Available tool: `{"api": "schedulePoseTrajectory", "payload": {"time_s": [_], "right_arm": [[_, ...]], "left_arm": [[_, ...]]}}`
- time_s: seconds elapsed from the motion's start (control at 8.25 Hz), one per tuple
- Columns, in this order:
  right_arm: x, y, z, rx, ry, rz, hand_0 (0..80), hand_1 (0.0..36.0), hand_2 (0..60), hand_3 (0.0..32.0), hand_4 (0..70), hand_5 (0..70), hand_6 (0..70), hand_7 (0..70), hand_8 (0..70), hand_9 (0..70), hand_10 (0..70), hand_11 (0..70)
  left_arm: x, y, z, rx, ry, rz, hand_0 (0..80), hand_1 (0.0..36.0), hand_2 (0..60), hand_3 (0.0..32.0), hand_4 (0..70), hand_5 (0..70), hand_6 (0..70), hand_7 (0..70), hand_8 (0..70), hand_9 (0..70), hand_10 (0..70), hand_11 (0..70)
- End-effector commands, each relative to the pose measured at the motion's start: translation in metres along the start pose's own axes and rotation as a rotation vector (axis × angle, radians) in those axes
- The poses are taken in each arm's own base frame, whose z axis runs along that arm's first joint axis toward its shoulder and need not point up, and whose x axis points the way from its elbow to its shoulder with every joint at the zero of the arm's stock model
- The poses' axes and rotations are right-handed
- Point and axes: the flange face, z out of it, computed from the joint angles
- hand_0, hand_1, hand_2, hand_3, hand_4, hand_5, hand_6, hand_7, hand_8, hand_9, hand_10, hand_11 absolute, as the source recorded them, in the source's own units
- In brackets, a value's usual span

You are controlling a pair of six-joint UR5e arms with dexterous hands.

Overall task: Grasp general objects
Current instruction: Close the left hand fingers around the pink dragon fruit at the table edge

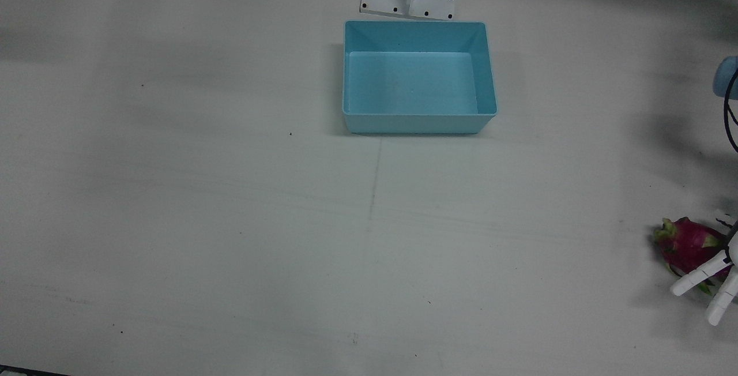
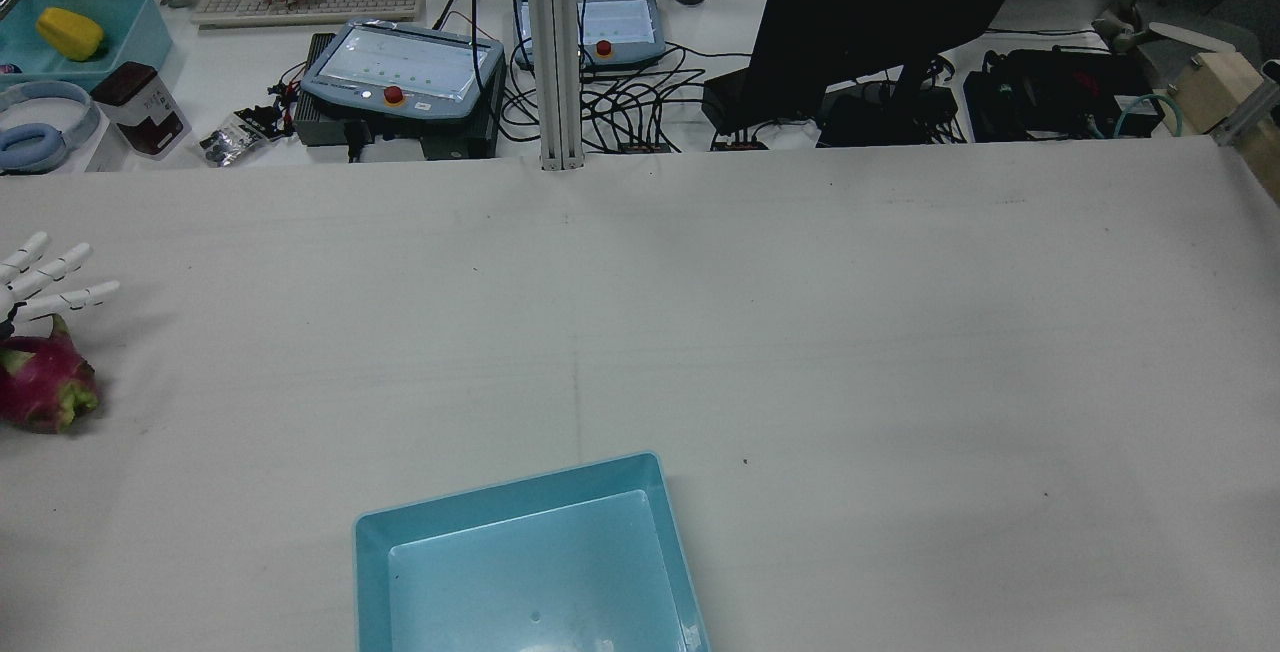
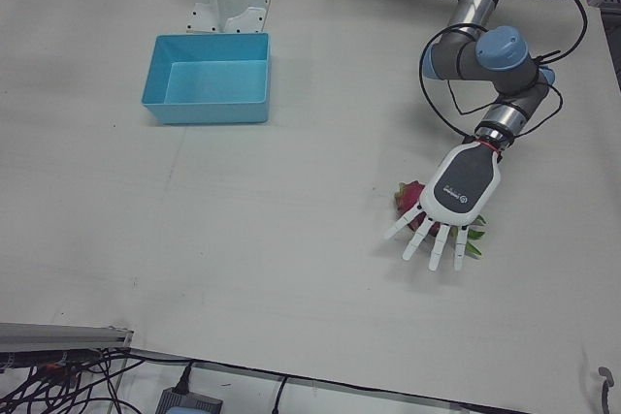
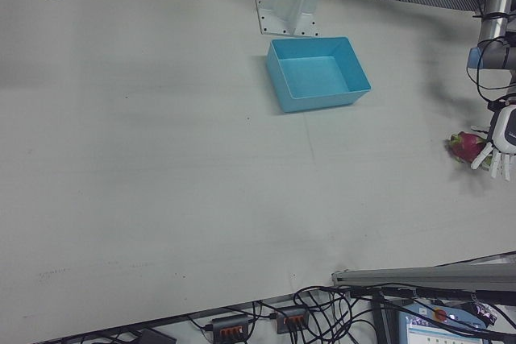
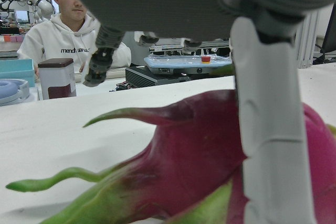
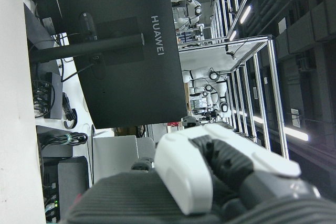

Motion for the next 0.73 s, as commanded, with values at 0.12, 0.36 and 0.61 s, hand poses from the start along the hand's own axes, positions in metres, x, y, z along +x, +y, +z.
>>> {"api": "schedulePoseTrajectory", "payload": {"time_s": [0.12, 0.36, 0.61], "right_arm": [[0.000, 0.001, 0.000, 0.000, 0.000, 0.000, 0.0, 0.0, 0.0, 0.0, 0.0, 0.0, 0.0, 0.0, 0.0, 0.0, 0.0, 0.0], [0.000, 0.001, 0.000, 0.000, 0.000, 0.000, 0.0, 0.0, 0.0, 0.0, 0.0, 0.0, 0.0, 0.0, 0.0, 0.0, 0.0, 0.0], [0.000, 0.001, 0.000, 0.000, 0.000, 0.000, 0.0, 0.0, 0.0, 0.0, 0.0, 0.0, 0.0, 0.0, 0.0, 0.0, 0.0, 0.0]], "left_arm": [[-0.002, 0.014, 0.004, -0.028, -0.001, 0.028, 47.0, 14.2, 6.6, 27.2, 0.3, 0.0, 0.0, 1.3, 0.0, 0.0, 0.0, 0.0], [-0.006, 0.015, 0.004, -0.031, -0.008, 0.046, 47.1, 14.2, 7.2, 27.6, 1.3, 0.0, 0.0, 0.8, 0.0, 0.0, 0.0, 0.0], [-0.018, 0.016, 0.003, -0.031, -0.027, 0.046, 47.0, 13.9, 6.7, 27.4, 1.3, 0.0, 0.0, 0.7, 0.0, 0.0, 0.0, 0.0]]}}
